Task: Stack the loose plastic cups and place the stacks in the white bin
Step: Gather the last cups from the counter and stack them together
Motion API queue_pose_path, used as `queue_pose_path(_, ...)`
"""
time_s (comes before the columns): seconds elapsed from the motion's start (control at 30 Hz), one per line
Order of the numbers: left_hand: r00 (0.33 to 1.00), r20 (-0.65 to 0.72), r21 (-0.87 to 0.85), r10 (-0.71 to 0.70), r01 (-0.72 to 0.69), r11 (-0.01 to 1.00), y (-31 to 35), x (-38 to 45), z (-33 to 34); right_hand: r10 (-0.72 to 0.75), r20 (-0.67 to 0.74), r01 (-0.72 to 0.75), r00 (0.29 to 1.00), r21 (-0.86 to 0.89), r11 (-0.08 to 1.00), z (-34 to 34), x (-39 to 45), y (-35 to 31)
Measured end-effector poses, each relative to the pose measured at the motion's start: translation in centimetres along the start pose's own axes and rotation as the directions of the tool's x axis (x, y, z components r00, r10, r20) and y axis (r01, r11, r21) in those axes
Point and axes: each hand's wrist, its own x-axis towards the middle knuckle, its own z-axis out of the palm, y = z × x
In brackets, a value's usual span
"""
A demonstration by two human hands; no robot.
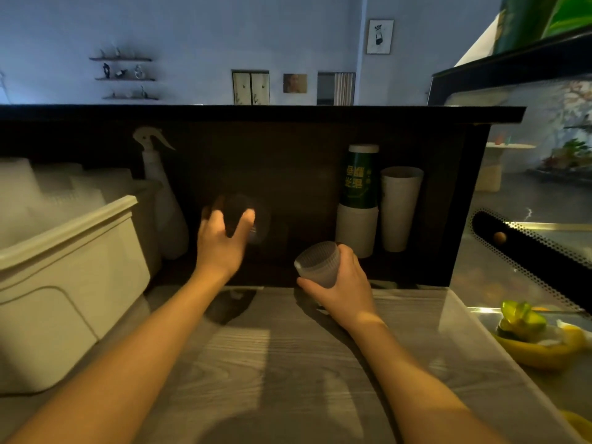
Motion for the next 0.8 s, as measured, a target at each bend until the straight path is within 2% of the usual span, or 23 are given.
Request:
queue_pose_path(0.07, 0.993, 0.013, -0.035, 0.121, -0.12, 0.992, 0.3, -0.8, -0.2, -0.01, 0.003, 0.01, 1.0, -0.008, 1.0, -0.1, 0.0, -0.1)
queue_pose_path(0.17, 0.975, 0.076, -0.143, 0.206, -0.194, 0.971, 1.3, -2.0, -0.1, -0.013, 0.01, 0.013, 1.0, -0.017, 1.0, 0.0, -0.1, -0.3)
queue_pose_path(0.27, 0.952, 0.106, -0.149, 0.286, -0.269, 0.952, 2.5, -2.9, 0.3, -0.041, 0.019, 0.041, 0.999, -0.015, 0.999, 0.0, -0.3, -0.5)
queue_pose_path(0.4, 0.941, 0.175, -0.172, 0.29, -0.261, 0.95, 2.8, -3.5, 0.8, -0.075, 0.036, 0.075, 0.997, -0.001, 0.997, -0.2, -0.4, -0.9)
queue_pose_path(0.57, 0.912, 0.312, -0.069, 0.266, -0.257, 0.964, 2.4, -4.0, 1.5, -0.106, 0.077, 0.105, 0.991, 0.011, 0.994, -0.2, -0.4, -1.3)
queue_pose_path(0.7, 0.911, 0.339, -0.04, 0.234, -0.235, 0.971, 2.5, -4.3, 1.9, -0.119, 0.094, 0.116, 0.988, 0.033, 0.993, -0.1, -0.6, -1.5)
queue_pose_path(0.8, 0.874, 0.404, 0.067, 0.27, -0.322, 0.944, 2.5, -4.4, 1.9, -0.136, 0.099, 0.131, 0.986, 0.055, 0.99, -0.2, -0.7, -1.7)
